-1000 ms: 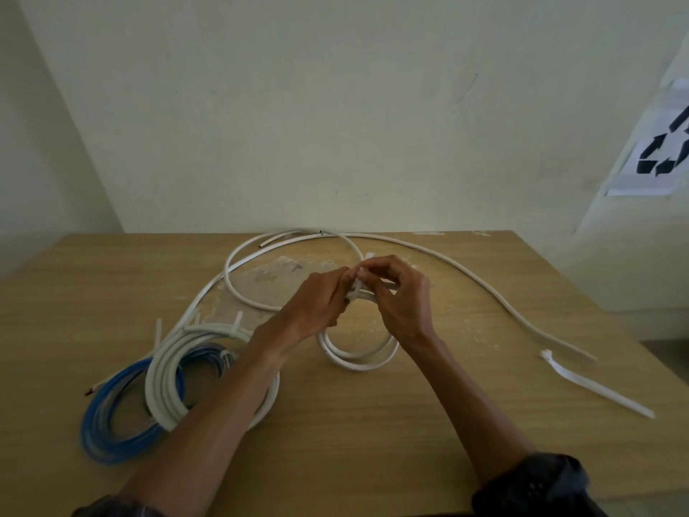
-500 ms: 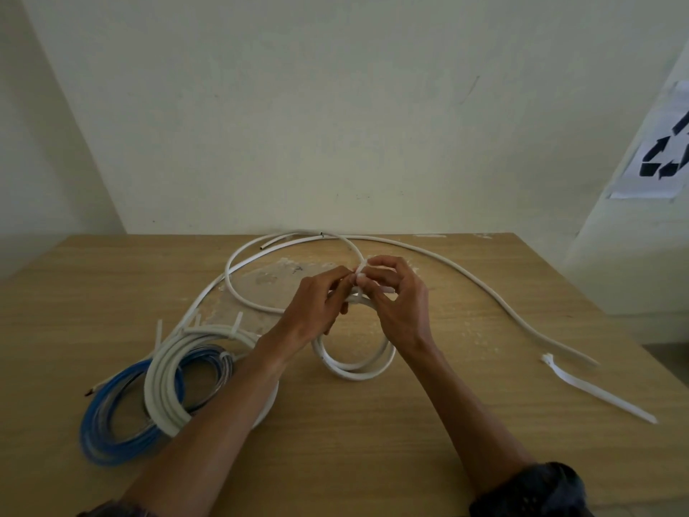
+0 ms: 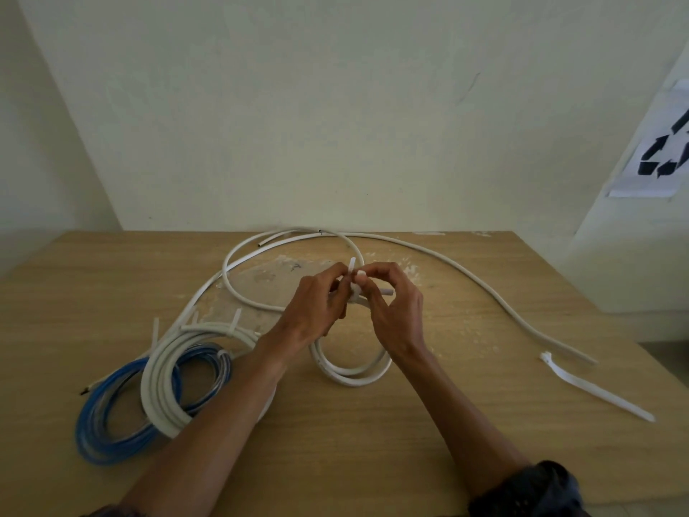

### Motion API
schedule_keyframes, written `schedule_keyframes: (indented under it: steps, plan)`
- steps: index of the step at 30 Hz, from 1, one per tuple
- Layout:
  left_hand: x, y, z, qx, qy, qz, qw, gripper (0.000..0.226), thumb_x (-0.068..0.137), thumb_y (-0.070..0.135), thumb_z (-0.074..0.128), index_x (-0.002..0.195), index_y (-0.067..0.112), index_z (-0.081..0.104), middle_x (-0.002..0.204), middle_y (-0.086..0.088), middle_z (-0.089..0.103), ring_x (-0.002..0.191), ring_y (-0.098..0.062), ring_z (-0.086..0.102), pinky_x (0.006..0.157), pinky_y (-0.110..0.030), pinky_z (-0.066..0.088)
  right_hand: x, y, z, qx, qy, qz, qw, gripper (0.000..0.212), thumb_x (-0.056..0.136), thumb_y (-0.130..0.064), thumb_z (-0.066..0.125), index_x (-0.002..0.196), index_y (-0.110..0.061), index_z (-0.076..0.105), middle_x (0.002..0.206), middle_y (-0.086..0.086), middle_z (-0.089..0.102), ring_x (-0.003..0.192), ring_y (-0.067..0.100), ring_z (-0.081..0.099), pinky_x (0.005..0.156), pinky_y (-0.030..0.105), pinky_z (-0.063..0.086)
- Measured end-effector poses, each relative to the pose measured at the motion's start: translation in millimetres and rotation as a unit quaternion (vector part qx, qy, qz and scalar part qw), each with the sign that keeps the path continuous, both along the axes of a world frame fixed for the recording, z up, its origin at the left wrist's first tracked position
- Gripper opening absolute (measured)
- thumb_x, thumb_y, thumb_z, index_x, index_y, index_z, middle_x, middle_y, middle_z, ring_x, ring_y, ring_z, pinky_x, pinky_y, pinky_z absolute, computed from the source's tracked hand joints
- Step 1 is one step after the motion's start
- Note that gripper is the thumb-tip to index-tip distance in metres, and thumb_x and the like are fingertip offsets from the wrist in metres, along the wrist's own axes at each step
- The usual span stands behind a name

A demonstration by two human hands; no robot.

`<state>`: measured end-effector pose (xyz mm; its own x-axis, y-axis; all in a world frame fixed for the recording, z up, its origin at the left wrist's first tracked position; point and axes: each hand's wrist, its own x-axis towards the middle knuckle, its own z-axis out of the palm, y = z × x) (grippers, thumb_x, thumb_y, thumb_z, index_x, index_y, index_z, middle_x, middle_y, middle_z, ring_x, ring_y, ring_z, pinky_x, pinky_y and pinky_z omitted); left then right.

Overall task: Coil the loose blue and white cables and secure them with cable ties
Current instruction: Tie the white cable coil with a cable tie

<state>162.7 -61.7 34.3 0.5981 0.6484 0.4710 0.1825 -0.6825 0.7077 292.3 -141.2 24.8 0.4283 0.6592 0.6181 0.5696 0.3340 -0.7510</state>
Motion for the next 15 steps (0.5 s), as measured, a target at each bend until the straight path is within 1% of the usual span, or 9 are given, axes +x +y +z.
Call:
schedule_keyframes:
  steps: [2, 4, 5, 7, 9, 10, 12, 15]
  plan:
    - [1, -3, 4, 0.008, 0.004, -0.008, 1.0, 0.028, 0.107, 0.03, 0.046, 0.116, 0.01, 0.063, 0.066, 0.011, 0.062, 0.049, -0.004, 0.061, 0.047, -0.012, 0.043, -2, 0, 0, 0.015, 0.005, -0.006, 1.0, 0.009, 0.095, -0.016, 0.07, 0.103, -0.013, 0.07, 0.098, -0.01, 0.072, 0.095, 0.006, 0.069, 0.086, 0.023, 0.053]
    - [1, -2, 6, 0.032, 0.011, -0.009, 0.999, 0.026, 0.107, 0.031, 0.047, 0.116, 0.013, 0.064, 0.066, 0.008, 0.064, 0.053, -0.006, 0.064, 0.05, -0.013, 0.045, -3, 0, -1, 0.03, 0.005, -0.015, 0.999, 0.011, 0.095, -0.015, 0.07, 0.104, -0.011, 0.071, 0.098, -0.009, 0.073, 0.094, 0.007, 0.07, 0.085, 0.024, 0.055]
    - [1, 0, 6, 0.045, 0.019, -0.009, 0.999, 0.024, 0.107, 0.031, 0.047, 0.114, 0.014, 0.063, 0.067, 0.007, 0.065, 0.055, -0.007, 0.064, 0.05, -0.018, 0.049, -4, -1, -1, 0.039, 0.005, -0.02, 0.999, 0.011, 0.095, -0.015, 0.07, 0.104, -0.01, 0.07, 0.097, -0.009, 0.073, 0.093, 0.007, 0.07, 0.085, 0.025, 0.055]
    - [2, 2, 6, 0.077, 0.044, -0.006, 0.996, 0.021, 0.107, 0.031, 0.046, 0.109, 0.016, 0.062, 0.068, 0.005, 0.066, 0.053, -0.007, 0.063, 0.051, -0.031, 0.055, -5, -2, 0, 0.053, 0.007, -0.032, 0.998, 0.011, 0.094, -0.015, 0.071, 0.103, -0.008, 0.071, 0.094, -0.01, 0.072, 0.091, 0.007, 0.07, 0.082, 0.024, 0.055]
    - [1, 4, 7, 0.099, 0.072, -0.006, 0.993, 0.019, 0.108, 0.03, 0.044, 0.106, 0.018, 0.058, 0.069, 0.002, 0.066, 0.048, -0.009, 0.06, 0.05, -0.041, 0.054, -5, -3, 2, 0.059, 0.003, -0.037, 0.998, 0.011, 0.093, -0.013, 0.072, 0.102, -0.006, 0.071, 0.092, -0.011, 0.071, 0.088, 0.003, 0.068, 0.078, 0.017, 0.052]
    - [0, 4, 8, 0.099, 0.082, -0.012, 0.992, 0.019, 0.108, 0.03, 0.042, 0.105, 0.018, 0.057, 0.068, 0.001, 0.066, 0.046, -0.01, 0.059, 0.049, -0.043, 0.053, -5, -3, 3, 0.061, 0.0, -0.038, 0.997, 0.012, 0.093, -0.013, 0.072, 0.102, -0.005, 0.07, 0.091, -0.012, 0.07, 0.087, 0.002, 0.068, 0.077, 0.014, 0.05]
    - [-3, 4, 9, 0.086, 0.09, -0.03, 0.992, 0.021, 0.109, 0.032, 0.038, 0.104, 0.019, 0.054, 0.066, 0.0, 0.064, 0.042, -0.014, 0.059, 0.045, -0.041, 0.053, -4, -3, 4, 0.061, -0.001, -0.039, 0.997, 0.012, 0.093, -0.014, 0.073, 0.101, -0.005, 0.07, 0.09, -0.013, 0.069, 0.086, 0.001, 0.066, 0.077, 0.011, 0.048]
    - [-6, 2, 13, 0.09, 0.088, -0.036, 0.991, 0.022, 0.109, 0.032, 0.037, 0.102, 0.02, 0.054, 0.062, 0.002, 0.063, 0.04, -0.012, 0.059, 0.045, -0.039, 0.054, -3, -2, 5, 0.053, -0.001, -0.027, 0.998, 0.011, 0.093, -0.015, 0.073, 0.1, -0.007, 0.07, 0.09, -0.015, 0.069, 0.086, 0.001, 0.066, 0.077, 0.012, 0.048]
